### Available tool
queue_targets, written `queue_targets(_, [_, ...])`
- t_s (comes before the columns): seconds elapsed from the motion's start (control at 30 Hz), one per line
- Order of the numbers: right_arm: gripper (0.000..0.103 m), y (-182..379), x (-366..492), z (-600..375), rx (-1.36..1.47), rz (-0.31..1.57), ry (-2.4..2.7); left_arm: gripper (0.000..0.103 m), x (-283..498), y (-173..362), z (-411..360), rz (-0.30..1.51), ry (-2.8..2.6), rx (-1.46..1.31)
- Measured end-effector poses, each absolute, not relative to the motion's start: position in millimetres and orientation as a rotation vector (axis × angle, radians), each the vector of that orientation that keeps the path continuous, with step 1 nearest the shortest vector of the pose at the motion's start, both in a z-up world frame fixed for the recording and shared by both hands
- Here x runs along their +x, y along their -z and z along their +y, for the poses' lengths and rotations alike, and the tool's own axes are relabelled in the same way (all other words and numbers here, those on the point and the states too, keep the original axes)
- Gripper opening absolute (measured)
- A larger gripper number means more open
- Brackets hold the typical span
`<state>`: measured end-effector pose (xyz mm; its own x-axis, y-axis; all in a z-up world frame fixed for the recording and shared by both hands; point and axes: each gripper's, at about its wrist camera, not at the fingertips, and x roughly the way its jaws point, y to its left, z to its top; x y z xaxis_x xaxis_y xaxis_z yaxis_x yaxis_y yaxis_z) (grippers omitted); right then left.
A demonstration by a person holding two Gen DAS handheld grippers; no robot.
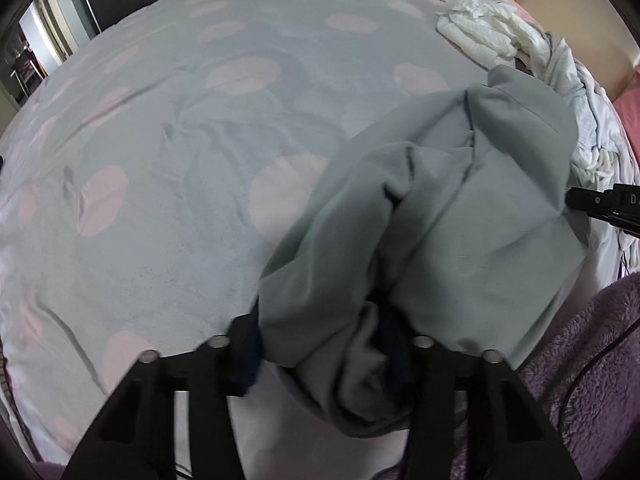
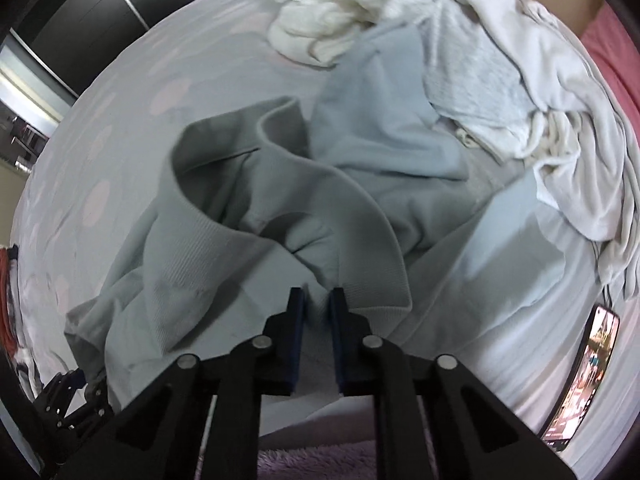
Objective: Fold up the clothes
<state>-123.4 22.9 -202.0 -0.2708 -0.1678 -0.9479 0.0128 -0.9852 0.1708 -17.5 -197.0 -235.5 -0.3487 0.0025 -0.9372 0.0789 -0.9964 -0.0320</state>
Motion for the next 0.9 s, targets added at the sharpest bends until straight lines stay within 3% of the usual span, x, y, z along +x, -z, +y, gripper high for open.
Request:
queue_targets(0.13, [0.009,194.6,-117.3,22.8,1.775,-0.192,2.419,0.019,-7.0,222.6,-187.5,-0.015,2.567,1.654])
queue_targets(0.2, [0.008,188.9,-111.9,23.2,1.738,-0.175,2.431,0.017,-1.4,216.0,-189.0,-0.039,2.560,1.606])
queue_targets(0.47, [0.006,158.5,-83.8,-9.6,1.538,-0.062,2.423,0.014,20.0,163.7,-236.9,0.004,2.514,1.343])
queue_targets(0.77, [0.006,103.6,-60.3,-87.4,1.294,-0.068,2.274,0.014,39.5,54.7,-338.2,0.022,2.420,0.960])
queue_targets(0.9, [0.006,84.5,-66.9,-92.0,1.242,-0.045,2.358,0.014,37.2,53.4,-338.5,0.014,2.465,0.989])
